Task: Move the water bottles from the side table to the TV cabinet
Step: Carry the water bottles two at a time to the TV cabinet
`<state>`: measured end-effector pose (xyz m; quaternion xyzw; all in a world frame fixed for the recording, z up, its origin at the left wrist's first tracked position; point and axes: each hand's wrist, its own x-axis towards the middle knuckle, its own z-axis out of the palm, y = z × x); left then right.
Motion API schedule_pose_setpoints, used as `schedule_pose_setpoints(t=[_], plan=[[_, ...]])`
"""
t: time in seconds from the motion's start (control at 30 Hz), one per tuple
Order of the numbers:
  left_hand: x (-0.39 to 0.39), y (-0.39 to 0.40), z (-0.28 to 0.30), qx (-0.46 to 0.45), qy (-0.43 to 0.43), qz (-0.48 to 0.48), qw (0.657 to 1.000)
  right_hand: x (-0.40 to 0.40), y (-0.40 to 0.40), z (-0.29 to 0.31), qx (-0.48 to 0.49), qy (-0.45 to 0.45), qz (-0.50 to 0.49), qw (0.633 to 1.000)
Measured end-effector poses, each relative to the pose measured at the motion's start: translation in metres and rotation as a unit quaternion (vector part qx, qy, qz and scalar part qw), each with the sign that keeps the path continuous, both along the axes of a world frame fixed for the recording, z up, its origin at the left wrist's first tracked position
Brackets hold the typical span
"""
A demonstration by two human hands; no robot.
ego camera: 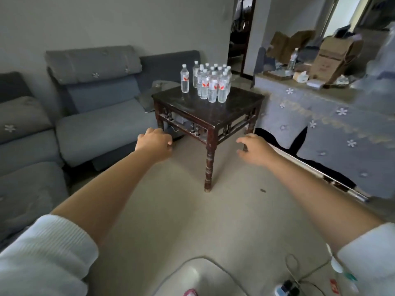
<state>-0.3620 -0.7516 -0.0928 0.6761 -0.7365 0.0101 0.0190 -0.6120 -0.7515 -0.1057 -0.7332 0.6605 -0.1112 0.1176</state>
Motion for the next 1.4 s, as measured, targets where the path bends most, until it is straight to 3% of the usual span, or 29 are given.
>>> schedule_pose_setpoints(t=[0.43, 0.7, 1.03, 1.4], plan=[[0.071, -0.243, 0.028, -0.012, -0.012, 0.052, 0.998, 0.068, -0.268, 0.031, -0.033, -0.001, 0.059, 0.998], [0.087, -0.373, 0.010, 0.015, -0.012, 0.052, 0.998, 0.091, -0.410, 0.025, -0.011, 0.008, 0.088, 0.996], [0.110, -0.584, 0.026, -0.010, 0.010, 0.103, 0.995, 0.090, -0.642, 0.035, -0.004, 0.003, 0.071, 0.997], [0.146, -0.776, 0.013, 0.014, 0.001, 0.063, 0.998, 0.121, -0.843, 0.027, 0.011, -0.009, 0.011, 1.000]])
